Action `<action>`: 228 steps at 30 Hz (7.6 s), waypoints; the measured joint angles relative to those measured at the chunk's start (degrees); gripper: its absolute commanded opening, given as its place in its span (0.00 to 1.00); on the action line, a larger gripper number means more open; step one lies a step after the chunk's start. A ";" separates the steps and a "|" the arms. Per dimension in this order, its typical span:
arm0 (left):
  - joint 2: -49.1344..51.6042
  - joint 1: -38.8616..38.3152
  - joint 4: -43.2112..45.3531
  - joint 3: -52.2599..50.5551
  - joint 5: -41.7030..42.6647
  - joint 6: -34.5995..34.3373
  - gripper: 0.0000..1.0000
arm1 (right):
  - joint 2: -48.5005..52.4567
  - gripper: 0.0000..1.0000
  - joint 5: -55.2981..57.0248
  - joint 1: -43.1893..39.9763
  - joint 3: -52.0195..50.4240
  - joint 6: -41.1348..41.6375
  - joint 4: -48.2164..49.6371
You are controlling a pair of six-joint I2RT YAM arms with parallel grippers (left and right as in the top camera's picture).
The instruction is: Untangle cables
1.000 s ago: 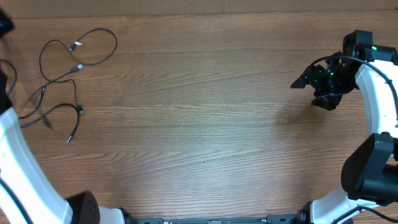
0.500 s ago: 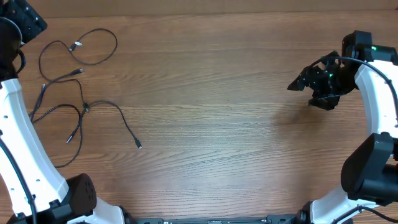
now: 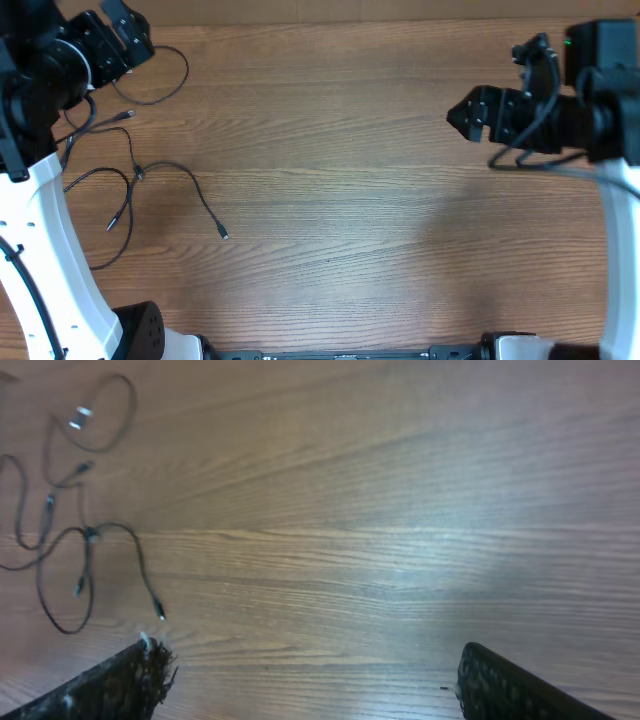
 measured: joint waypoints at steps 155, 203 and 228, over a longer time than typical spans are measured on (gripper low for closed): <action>-70.27 -10.93 72.50 -107.32 -2.19 19.89 1.00 | -84.21 1.00 13.84 5.35 -104.69 -5.09 80.02; -93.98 -10.93 75.06 -134.92 -7.54 30.53 1.00 | -84.19 1.00 13.84 5.35 -104.69 -5.05 80.02; -93.98 -10.93 75.06 -134.92 -7.54 30.53 1.00 | -84.19 1.00 13.81 5.33 -104.69 -5.07 80.02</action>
